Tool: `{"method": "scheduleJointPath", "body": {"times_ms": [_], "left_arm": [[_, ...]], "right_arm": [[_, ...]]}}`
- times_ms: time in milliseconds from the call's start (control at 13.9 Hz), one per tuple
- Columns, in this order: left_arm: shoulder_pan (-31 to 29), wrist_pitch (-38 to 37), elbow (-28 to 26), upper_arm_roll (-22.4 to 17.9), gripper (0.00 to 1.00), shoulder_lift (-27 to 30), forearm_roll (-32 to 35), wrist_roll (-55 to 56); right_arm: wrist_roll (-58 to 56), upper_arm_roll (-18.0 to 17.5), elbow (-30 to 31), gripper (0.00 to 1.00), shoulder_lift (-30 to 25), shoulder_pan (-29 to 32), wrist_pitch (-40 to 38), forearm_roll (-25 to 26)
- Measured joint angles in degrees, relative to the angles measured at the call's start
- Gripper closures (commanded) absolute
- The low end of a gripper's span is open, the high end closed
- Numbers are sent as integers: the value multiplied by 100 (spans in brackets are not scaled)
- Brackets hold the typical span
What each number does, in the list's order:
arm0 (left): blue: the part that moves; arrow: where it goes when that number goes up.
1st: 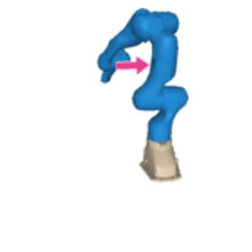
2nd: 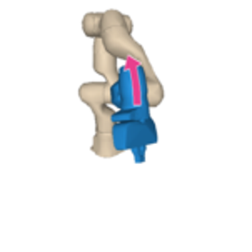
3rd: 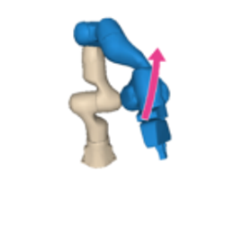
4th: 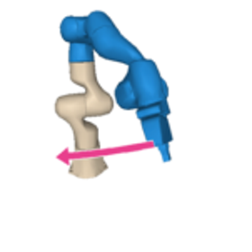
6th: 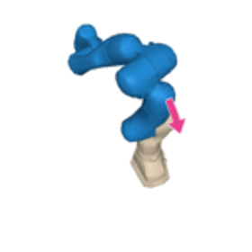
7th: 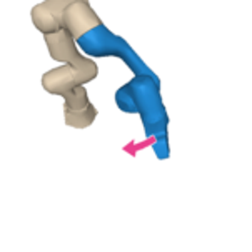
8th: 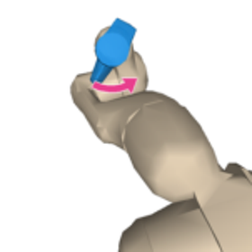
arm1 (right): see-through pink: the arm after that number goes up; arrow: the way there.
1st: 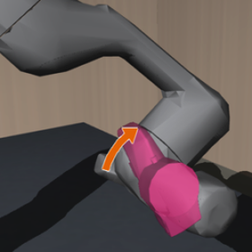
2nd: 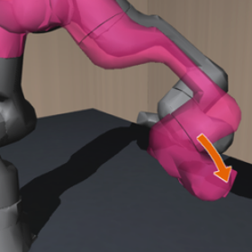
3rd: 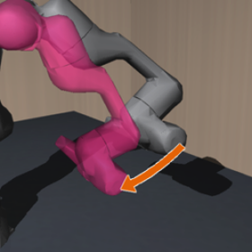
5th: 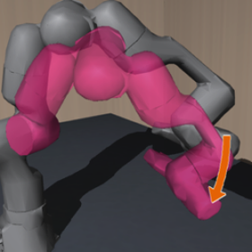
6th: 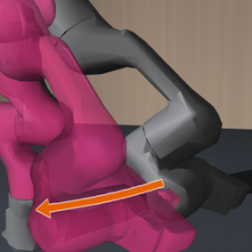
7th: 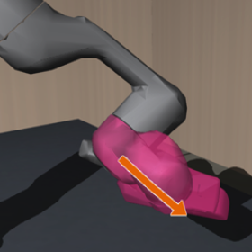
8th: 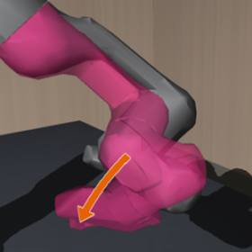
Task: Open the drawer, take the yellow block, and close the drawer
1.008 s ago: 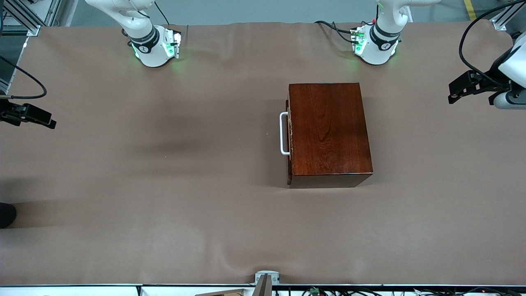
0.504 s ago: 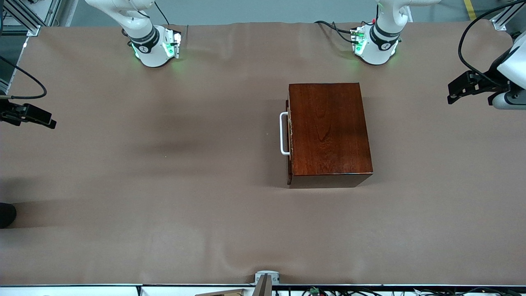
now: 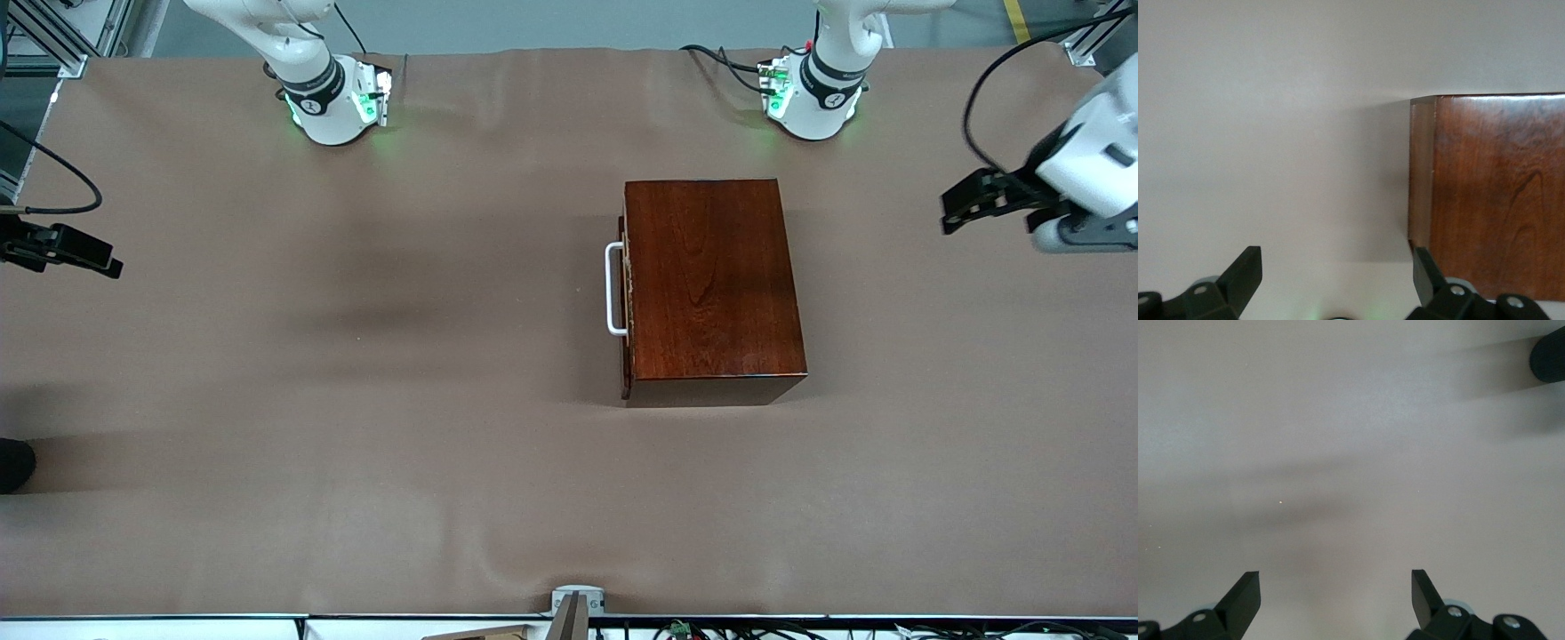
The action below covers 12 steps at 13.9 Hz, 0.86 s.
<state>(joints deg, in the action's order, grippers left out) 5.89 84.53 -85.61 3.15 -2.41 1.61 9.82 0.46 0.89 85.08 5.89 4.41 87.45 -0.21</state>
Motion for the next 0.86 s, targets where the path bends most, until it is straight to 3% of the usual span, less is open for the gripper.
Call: {"method": "scheduleJointPath", "body": {"times_ms": [864], "left_arm": [[1726,616,423,30,0,-1237,0,3428]], "right_arm": [[0,-1,2,0,4,-4,8,0]]}}
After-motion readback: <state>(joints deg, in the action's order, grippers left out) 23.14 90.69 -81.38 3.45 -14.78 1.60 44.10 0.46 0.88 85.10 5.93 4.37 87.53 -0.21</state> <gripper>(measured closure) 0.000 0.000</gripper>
